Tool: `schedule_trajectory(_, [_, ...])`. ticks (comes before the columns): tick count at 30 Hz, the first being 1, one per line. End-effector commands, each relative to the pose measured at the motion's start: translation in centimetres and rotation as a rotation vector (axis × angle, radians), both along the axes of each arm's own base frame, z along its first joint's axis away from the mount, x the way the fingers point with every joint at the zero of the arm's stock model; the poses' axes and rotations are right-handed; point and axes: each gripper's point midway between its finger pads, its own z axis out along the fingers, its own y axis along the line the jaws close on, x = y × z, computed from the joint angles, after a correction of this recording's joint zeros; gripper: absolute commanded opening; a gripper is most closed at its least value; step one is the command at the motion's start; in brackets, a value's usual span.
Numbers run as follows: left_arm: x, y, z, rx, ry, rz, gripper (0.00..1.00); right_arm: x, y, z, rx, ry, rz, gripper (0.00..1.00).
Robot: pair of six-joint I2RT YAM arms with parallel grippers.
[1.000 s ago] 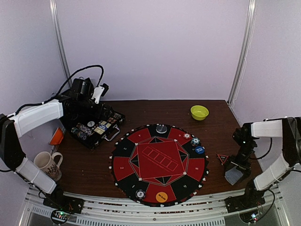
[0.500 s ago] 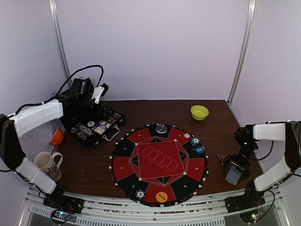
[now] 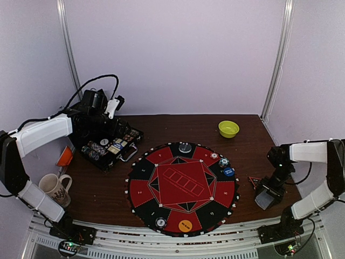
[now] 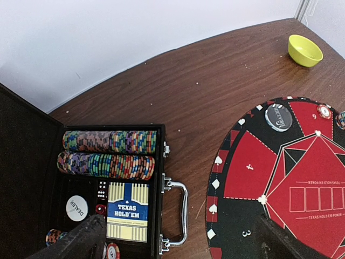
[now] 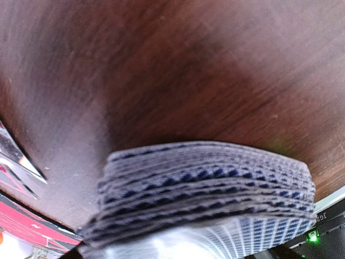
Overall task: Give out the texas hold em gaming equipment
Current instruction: Pick up the poker card from the corner of the board.
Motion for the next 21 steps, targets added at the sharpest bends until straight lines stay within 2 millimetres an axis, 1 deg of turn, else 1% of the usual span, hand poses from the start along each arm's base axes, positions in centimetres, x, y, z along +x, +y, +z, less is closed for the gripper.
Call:
schedule_trajectory(1, [0.3, 0.3, 2.4, -0.020, -0.062, -0.003, 0.98, -2.0, -2.1, -1.4, -0.133, 0.080, 0.012, 0.67])
schedule_trajectory(4, [0.3, 0.3, 2.5, -0.020, -0.065, -0.003, 0.98, -1.6, -2.2, -1.0, -0.141, 0.064, 0.011, 0.59])
schedule_trajectory(9, [0.3, 0.3, 2.5, -0.019, -0.063, -0.002, 0.98, -1.1, -2.3, -0.3, -0.146, 0.037, 0.009, 0.52])
schedule_trajectory(12, [0.4, 0.3, 2.5, -0.018, -0.064, 0.000, 0.98, -0.1, -2.5, 0.5, -0.156, 0.006, 0.020, 0.46])
schedule_trajectory(16, [0.4, 0.4, 2.6, -0.019, -0.068, 0.001, 0.98, 1.4, -3.1, 2.2, -0.190, -0.036, 0.046, 0.44])
schedule_trajectory(21, [0.4, 0.5, 2.8, -0.020, -0.071, 0.004, 0.98, 4.2, -3.8, 5.0, -0.234, -0.106, 0.093, 0.44])
